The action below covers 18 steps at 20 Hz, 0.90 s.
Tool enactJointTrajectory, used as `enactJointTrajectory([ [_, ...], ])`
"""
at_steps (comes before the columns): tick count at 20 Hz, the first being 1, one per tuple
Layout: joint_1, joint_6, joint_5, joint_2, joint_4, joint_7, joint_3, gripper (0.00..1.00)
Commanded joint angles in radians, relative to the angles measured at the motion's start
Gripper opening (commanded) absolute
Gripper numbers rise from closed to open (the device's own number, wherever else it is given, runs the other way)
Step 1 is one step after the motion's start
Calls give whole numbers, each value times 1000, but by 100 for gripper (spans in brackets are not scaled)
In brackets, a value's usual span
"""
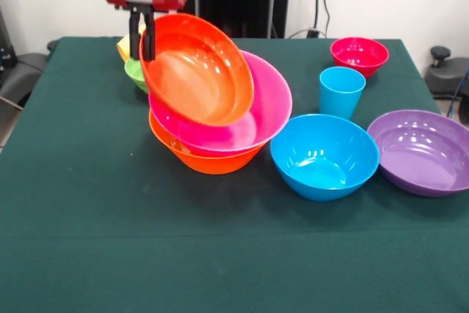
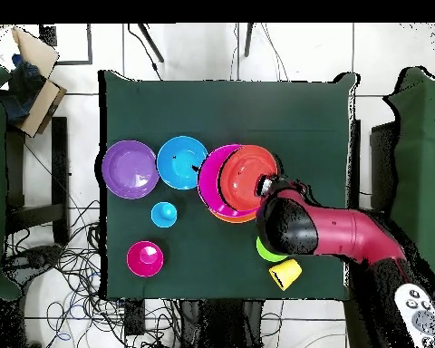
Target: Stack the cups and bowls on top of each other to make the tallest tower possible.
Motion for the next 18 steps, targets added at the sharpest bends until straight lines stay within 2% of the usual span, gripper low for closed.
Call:
enactJointTrajectory([
  [1,-9,128,35,-74,108,-49,121,0],
  [11,6,115,12,-46,84,-27,111,0],
  [15,14,146,22,-59,72,-32,112,0],
  [16,15,151,22,-59,70,-33,110,100],
  [18,23,184,22,-57,57,-46,106,100],
])
